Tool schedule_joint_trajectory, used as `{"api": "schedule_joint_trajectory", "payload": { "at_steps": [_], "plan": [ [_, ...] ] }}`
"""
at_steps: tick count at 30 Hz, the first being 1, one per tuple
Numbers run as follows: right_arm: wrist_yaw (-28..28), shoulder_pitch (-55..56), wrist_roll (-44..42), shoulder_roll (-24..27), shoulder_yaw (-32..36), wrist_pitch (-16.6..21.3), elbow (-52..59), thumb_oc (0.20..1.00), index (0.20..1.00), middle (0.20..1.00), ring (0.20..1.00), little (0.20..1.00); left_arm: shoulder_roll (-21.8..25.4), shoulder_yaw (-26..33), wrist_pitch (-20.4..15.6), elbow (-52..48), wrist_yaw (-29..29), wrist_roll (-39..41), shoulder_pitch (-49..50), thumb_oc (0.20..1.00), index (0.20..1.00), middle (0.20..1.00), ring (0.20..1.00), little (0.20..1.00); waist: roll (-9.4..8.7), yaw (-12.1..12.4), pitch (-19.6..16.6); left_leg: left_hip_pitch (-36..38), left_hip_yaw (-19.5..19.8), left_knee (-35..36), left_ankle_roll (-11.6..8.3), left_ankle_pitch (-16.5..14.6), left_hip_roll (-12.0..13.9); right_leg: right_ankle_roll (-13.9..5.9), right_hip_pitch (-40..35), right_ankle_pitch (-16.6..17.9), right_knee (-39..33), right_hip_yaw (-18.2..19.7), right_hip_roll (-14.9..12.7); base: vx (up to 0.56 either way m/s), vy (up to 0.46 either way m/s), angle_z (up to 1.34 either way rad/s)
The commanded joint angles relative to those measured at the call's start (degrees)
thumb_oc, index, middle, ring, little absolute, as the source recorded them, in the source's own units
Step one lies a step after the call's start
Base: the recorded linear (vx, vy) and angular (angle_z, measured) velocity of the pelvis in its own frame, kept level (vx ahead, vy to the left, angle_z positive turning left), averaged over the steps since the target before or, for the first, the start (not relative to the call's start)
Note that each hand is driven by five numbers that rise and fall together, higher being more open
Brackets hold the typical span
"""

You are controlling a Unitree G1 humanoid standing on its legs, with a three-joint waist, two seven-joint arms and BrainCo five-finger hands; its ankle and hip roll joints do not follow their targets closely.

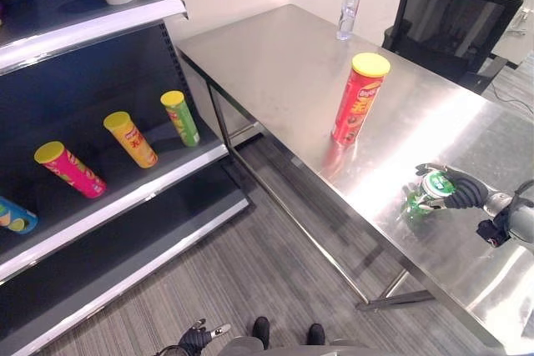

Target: Put the goods on the table back onto the shelves and tidy them up.

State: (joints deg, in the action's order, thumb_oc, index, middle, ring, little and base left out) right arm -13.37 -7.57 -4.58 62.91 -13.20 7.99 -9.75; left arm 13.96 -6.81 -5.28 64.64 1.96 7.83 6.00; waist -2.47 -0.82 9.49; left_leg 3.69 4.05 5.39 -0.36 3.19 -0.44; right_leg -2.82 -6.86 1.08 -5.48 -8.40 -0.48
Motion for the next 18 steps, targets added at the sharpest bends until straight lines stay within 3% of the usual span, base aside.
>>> {"api": "schedule_joint_trajectory", "payload": {
  "at_steps": [1, 8, 15, 18],
  "plan": [
    [-0.5, -4.0, -1.6, 2.0, -3.2, 0.6, 0.4, 0.2, 0.2, 0.2, 0.2, 0.2, 1.7, -1.6, -1.6, 1.3, -0.1, -0.2, -4.0, 1.0, 1.0, 1.0, 1.0, 1.0, -0.81, 3.1, -1.1, 2.8, 0.4, -0.4, -4.54, -5.1, 3.4, -7.75, -0.7, -1.5, 0.5, 0.4, -6.5, 0.0, 0.0, 0.0],
    [0.6, -4.3, -2.7, 2.4, -1.1, 0.6, 1.9, 0.2, 0.2, 0.2, 0.2, 0.2, 2.4, -0.7, -1.5, 0.4, -0.6, 0.0, -3.7, 1.0, 1.0, 1.0, 1.0, 1.0, -0.65, 3.1, -1.5, 3.1, 0.4, -0.4, -4.74, -5.0, 3.8, -7.63, -1.1, -1.8, 0.6, 0.3, -6.3, 0.0, -0.026, 0.0],
    [1.8, -4.9, -8.0, 3.0, 5.8, 2.9, 12.3, 0.2, 0.2, 0.2, 0.2, 0.2, 3.4, 0.6, -1.8, -1.1, -0.7, 0.9, -2.6, 1.0, 1.0, 1.0, 1.0, 1.0, -0.32, 3.6, -2.1, 2.8, 1.9, -0.4, -5.26, -4.3, 4.5, -6.84, -1.4, -2.8, 1.0, 0.1, -5.4, -0.02, -0.074, 0.02],
    [1.5, -6.8, -13.3, 2.8, 9.2, 4.6, 18.3, 0.2, 0.2, 0.2, 0.2, 0.2, 3.7, 1.1, -2.1, -1.7, -0.6, 1.5, -2.1, 1.0, 1.0, 1.0, 1.0, 1.0, -0.11, 4.6, -1.9, 0.8, 4.2, -0.4, -6.4, -2.6, 5.1, -5.99, -1.2, -3.6, 1.0, -0.6, -4.3, -0.06, -0.137, 0.17]
  ]
}}
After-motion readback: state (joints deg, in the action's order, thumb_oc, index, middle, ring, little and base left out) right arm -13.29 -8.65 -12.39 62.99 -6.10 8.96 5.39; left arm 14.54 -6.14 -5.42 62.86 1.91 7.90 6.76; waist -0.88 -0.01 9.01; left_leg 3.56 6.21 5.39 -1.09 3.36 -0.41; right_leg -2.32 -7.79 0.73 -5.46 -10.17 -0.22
